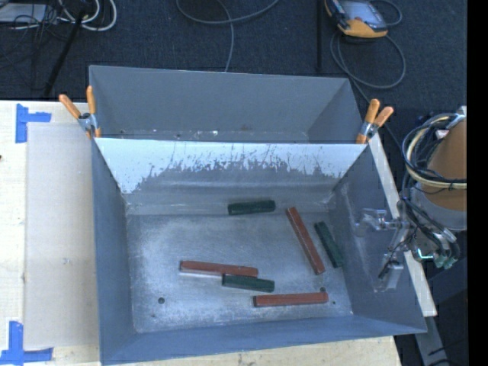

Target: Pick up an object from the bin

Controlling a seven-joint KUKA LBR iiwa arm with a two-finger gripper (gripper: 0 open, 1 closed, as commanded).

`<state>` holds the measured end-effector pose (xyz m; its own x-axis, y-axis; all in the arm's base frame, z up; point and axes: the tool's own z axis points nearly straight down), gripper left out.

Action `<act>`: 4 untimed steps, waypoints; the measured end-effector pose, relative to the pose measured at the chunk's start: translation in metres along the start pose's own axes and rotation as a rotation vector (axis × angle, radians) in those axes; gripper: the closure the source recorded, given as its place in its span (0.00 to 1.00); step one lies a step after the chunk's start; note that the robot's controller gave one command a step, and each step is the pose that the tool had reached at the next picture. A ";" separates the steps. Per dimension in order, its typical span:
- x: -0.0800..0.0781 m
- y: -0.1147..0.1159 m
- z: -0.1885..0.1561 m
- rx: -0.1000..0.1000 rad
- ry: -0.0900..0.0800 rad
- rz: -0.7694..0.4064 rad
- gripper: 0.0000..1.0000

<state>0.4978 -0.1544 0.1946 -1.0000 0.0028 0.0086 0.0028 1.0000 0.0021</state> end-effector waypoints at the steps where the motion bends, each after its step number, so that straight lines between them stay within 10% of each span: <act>1: 0.009 0.032 0.119 0.000 -0.005 -0.212 0.00; 2: 0.015 0.068 0.123 0.006 -0.022 -0.214 0.00; 3: 0.019 0.068 0.125 0.003 -0.009 -0.217 1.00; 4: 0.021 0.063 -0.044 0.005 -0.017 -0.188 1.00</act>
Offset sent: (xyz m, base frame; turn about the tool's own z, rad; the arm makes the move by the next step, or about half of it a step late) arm -0.0091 0.0311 -0.1160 -0.2131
